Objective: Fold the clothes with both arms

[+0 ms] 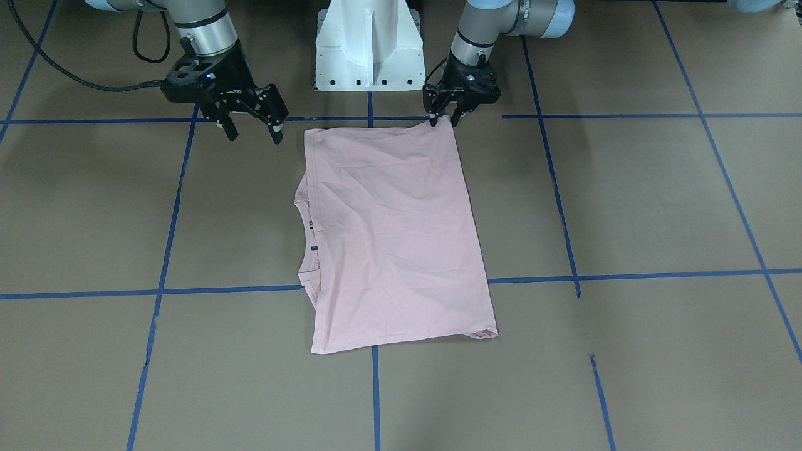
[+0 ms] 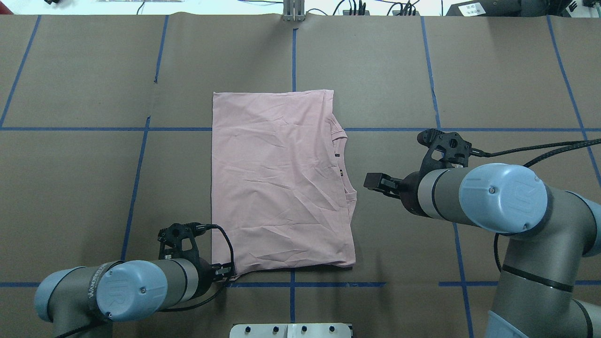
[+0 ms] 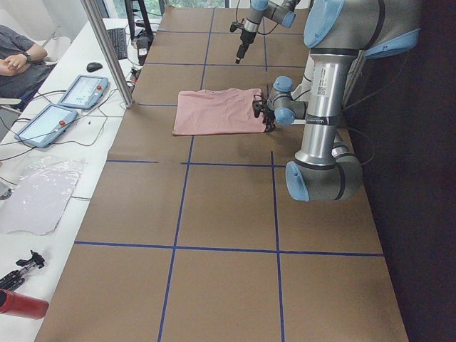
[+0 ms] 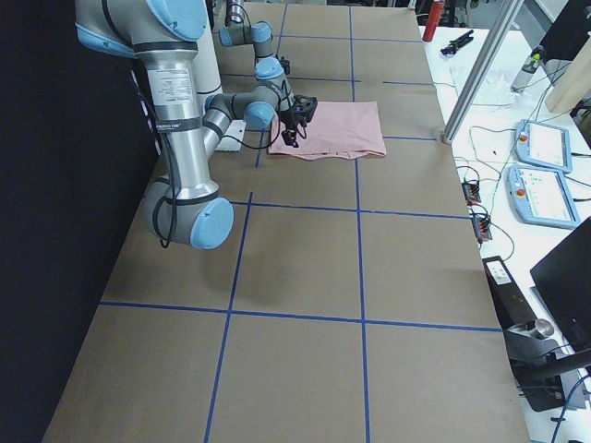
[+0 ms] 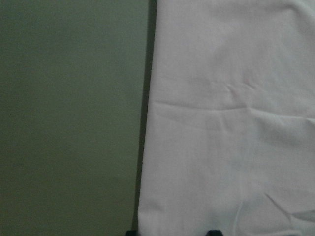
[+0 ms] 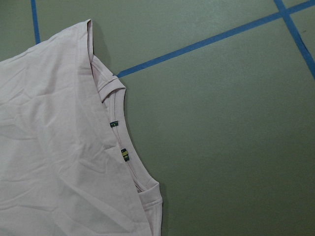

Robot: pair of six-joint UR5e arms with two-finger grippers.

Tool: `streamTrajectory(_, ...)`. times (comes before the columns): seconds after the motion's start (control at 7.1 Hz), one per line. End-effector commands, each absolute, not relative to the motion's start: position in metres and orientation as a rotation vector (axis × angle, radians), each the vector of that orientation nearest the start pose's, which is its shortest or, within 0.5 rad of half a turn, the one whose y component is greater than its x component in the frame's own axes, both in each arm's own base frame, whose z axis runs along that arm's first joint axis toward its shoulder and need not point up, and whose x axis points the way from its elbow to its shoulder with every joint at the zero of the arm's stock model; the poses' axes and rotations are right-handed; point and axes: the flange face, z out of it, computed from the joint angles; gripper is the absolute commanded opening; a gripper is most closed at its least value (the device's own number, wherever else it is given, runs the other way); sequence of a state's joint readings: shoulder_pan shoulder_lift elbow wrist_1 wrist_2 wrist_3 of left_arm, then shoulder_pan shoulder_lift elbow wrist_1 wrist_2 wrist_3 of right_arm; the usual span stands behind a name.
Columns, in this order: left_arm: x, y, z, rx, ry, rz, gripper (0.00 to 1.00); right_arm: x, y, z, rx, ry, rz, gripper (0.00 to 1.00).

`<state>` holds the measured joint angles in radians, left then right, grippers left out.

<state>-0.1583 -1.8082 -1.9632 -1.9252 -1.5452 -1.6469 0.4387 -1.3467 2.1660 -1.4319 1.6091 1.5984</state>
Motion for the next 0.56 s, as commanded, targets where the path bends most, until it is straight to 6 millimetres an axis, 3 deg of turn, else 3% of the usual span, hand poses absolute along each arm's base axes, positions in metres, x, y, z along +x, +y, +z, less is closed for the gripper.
streamTrajectory(0.0, 0.5287, -0.2217, 0.3198, 0.062, 0.978, -0.228, 0.38, -0.3985, -0.33, 0.2662, 0.162, -0.952, 0.412, 0.99)
streamTrajectory(0.14, 0.5287, -0.2217, 0.3198, 0.063, 0.978, -0.226, 0.36, -0.3985, -0.33, 0.2662, 0.162, -0.952, 0.412, 0.99)
streamTrajectory(0.28, 0.5287, -0.2217, 0.3198, 0.063, 0.978, -0.226, 0.27, -0.3985, -0.33, 0.2662, 0.162, -0.952, 0.412, 0.99)
streamTrajectory(0.42, 0.5279, -0.2216, 0.3184, 0.063, 0.981, -0.226, 0.09, -0.3986, -0.33, 0.2664, 0.162, -0.95, 0.412, 0.99)
